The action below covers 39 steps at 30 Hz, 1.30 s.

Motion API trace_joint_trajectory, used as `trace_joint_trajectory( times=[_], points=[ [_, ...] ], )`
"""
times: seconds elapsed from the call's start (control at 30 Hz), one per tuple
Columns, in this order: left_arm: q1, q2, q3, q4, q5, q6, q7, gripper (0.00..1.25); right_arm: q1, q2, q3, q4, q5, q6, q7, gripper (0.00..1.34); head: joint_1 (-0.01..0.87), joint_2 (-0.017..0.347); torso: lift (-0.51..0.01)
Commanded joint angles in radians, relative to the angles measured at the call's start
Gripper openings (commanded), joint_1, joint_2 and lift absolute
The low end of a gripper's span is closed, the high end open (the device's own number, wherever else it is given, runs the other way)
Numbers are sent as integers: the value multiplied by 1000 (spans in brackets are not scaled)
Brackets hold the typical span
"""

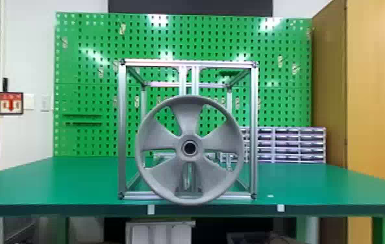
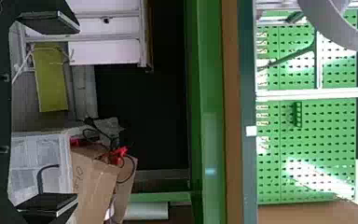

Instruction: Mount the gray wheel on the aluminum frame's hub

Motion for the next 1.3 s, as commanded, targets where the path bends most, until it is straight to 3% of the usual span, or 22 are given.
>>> trace_joint_trajectory(
  times=[0.0, 1.27],
  points=[
    [6, -9, 8, 16, -1, -17, -4, 1129, 10, 4, -7, 20, 0, -23, 3, 1295, -5, 6, -499],
    [-17, -16, 1, 21, -23, -28, -31, 1126, -2, 4, 2, 34, -14, -36, 19, 1292, -5, 6, -499]
  ],
)
